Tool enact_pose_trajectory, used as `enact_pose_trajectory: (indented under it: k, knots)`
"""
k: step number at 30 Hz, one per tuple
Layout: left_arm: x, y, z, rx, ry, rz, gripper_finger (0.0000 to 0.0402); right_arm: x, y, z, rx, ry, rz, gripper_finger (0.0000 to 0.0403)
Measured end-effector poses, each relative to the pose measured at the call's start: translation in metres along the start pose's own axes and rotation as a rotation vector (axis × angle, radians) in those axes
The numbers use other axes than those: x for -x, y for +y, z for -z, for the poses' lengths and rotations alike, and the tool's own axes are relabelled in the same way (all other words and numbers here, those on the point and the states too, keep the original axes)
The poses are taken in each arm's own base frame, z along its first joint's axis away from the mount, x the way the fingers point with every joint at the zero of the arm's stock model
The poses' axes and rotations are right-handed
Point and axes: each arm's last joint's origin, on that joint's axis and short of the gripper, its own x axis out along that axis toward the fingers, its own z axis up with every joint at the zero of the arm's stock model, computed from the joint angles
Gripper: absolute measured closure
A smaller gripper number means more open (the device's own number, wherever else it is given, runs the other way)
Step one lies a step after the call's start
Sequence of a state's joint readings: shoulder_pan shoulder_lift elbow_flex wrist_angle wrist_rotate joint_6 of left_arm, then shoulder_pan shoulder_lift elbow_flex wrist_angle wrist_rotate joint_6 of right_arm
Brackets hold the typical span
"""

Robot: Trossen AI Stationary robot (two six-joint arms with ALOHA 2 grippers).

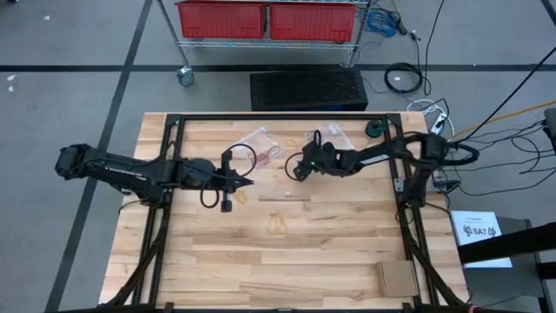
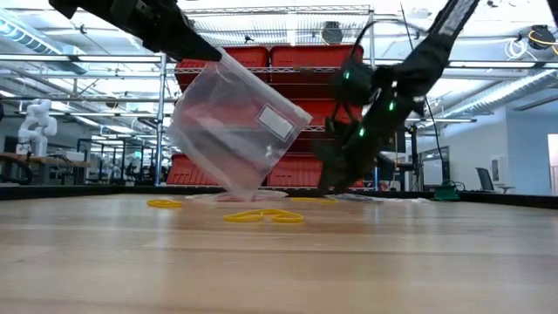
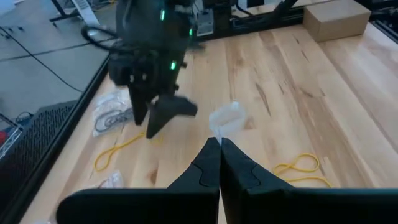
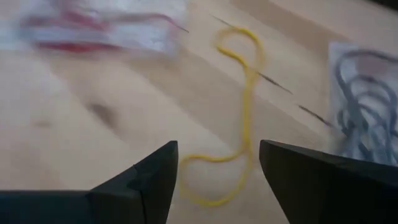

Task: Sort rubber bands
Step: Put the top yellow rubber band into the zip bag

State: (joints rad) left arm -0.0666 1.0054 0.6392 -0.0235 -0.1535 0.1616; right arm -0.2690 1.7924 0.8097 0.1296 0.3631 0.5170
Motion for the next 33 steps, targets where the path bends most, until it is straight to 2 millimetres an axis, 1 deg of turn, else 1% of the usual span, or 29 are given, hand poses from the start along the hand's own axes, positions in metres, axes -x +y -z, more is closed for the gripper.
enact_pose_trajectory:
  k: [2, 5, 8, 10, 13, 18, 19, 20, 24, 28, 33]
  knots:
    - [0.0, 0.0, 0.0, -0.001, 0.003, 0.0, 0.0401, -0.012, -0.005, 0.005, -0.025, 0.013, 0.03, 0.0186]
    - [0.0, 0.0, 0.0, 0.0, 0.0, 0.0, 0.0401, -0.025, -0.008, 0.012, -0.051, 0.018, 0.064, 0.0187]
    - [0.0, 0.0, 0.0, 0.0, 0.0, 0.0, 0.0401, -0.033, -0.008, 0.018, -0.07, 0.027, 0.087, 0.0196]
    - [0.0, 0.0, 0.0, 0.0, 0.001, 0.0, 0.0401, -0.034, -0.004, 0.022, -0.065, 0.024, 0.094, 0.0214]
    - [0.0, 0.0, 0.0, 0.0, 0.0, 0.0, 0.0401, -0.031, 0.001, 0.025, -0.047, 0.027, 0.087, 0.0265]
    - [0.0, 0.0, -0.001, 0.014, -0.015, -0.003, 0.0401, -0.022, 0.009, 0.024, 0.009, 0.055, 0.054, 0.038]
    - [0.0, 0.0, -0.001, 0.02, -0.013, -0.002, 0.0401, -0.02, 0.012, 0.024, 0.021, 0.065, 0.048, 0.0391]
    - [0.0, 0.0, -0.001, 0.024, -0.011, -0.002, 0.0401, -0.018, 0.014, 0.024, 0.031, 0.078, 0.044, 0.0394]
    - [0.0, 0.0, -0.001, 0.025, -0.011, -0.002, 0.0401, -0.002, 0.022, 0.024, 0.061, 0.13, -0.007, 0.0394]
    - [0.0, 0.0, -0.001, 0.025, -0.011, -0.002, 0.0401, 0.027, 0.032, 0.03, 0.127, 0.242, -0.094, 0.0401]
    - [0.0, 0.0, -0.001, 0.02, -0.014, -0.005, 0.0401, 0.07, 0.045, 0.047, 0.222, 0.392, -0.181, 0.0402]
